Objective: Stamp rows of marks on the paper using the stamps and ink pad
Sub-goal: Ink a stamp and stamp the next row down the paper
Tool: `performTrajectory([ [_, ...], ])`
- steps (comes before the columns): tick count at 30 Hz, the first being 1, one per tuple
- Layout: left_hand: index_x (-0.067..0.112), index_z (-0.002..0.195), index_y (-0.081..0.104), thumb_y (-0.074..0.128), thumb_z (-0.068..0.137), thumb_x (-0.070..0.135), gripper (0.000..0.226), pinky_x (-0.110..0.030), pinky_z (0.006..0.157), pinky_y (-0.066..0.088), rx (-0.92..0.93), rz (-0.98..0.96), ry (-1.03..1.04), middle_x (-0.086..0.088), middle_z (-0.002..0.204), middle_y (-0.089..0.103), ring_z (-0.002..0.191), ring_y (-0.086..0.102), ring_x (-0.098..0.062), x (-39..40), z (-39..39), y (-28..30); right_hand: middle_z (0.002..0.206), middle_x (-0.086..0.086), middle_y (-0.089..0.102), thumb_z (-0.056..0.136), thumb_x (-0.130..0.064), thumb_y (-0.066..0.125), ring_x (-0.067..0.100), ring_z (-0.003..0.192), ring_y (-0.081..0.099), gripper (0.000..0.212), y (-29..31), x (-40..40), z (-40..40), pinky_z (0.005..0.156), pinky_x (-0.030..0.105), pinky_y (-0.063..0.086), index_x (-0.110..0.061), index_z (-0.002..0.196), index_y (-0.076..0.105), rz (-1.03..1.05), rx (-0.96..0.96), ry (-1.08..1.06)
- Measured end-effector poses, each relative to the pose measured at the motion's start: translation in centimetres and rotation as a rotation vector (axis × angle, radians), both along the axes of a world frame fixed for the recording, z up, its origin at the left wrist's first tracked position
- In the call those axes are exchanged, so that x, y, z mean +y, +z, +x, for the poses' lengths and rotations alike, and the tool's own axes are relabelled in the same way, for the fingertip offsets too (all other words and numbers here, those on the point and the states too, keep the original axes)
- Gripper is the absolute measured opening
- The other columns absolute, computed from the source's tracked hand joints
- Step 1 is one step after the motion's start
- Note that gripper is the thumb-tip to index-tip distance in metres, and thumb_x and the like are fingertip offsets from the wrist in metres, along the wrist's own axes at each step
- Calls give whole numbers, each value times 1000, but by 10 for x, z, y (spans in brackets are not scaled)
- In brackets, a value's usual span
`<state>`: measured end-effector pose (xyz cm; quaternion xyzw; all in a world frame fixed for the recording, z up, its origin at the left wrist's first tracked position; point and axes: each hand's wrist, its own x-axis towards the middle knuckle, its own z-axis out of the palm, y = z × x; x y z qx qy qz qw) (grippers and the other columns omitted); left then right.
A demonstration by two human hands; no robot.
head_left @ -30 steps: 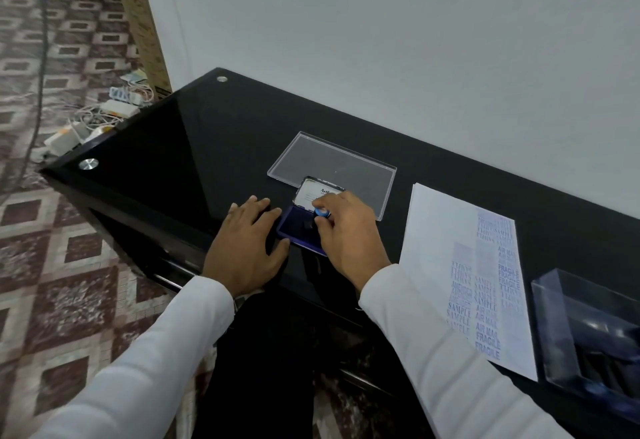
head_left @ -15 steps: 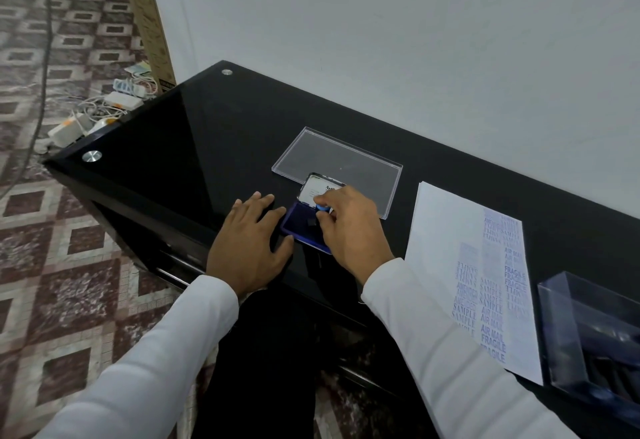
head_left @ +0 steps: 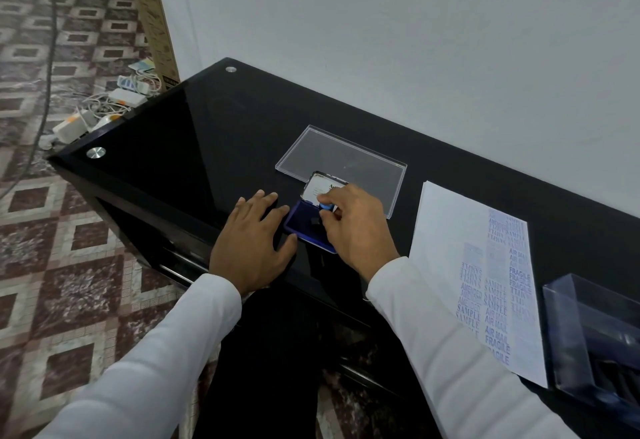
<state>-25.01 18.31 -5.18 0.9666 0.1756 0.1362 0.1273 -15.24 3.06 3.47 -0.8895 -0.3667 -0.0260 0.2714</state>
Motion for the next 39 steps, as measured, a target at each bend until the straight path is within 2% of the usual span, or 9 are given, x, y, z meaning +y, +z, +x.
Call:
performTrajectory([
  [8,25,145,49,40,91,60,66,-44,124,12,1,-5,0,-4,157,41,150,27,-24,0,0,1,106,4,68,89,-14,68,16,88,61,21,3,-3,1,86,28,53,-12,109,73,16,28,7],
  [14,25,145,49,40,91,60,65,-44,124,13,-4,-2,0,-4,157,41,150,27,-24,0,1,-1,101,3,66,85,-13,68,12,84,56,11,8,-5,2,79,25,50,-11,96,70,-11,47,35],
  [17,25,145,50,43,92,59,64,-45,124,14,-7,-2,-3,-5,156,41,150,28,-24,1,0,-2,106,4,67,88,-14,67,13,88,57,14,6,-4,3,80,22,49,-11,101,71,-21,55,27],
  [23,24,144,51,41,91,60,65,-46,124,15,-14,-8,-2,-5,156,42,149,28,-25,-1,0,0,112,6,69,92,-14,66,19,100,64,24,2,-3,5,95,32,51,-12,115,73,6,0,40],
  [29,25,145,49,45,92,59,63,-44,124,12,-5,-3,-10,-5,157,40,150,26,-24,1,0,-2,106,10,71,93,-12,65,24,99,65,20,0,-2,6,92,35,51,-10,110,75,18,-50,48],
  [32,25,145,49,44,92,59,63,-44,124,12,-6,7,-8,-4,157,40,150,27,-23,2,1,-2,108,7,71,91,-13,67,22,99,65,22,-2,-2,5,93,36,52,-11,111,75,31,-33,31],
  [36,25,144,50,41,90,60,65,-44,123,13,-7,12,0,-5,156,41,149,28,-24,1,0,-1,106,3,70,87,-14,71,15,90,63,20,0,-4,4,88,30,54,-11,107,75,63,31,9],
  [39,25,145,49,44,91,59,63,-43,123,11,5,11,0,-4,157,40,150,27,-24,1,1,-2,100,-1,67,84,-14,72,9,85,58,13,2,-5,2,76,17,48,-10,97,73,52,72,-8],
])
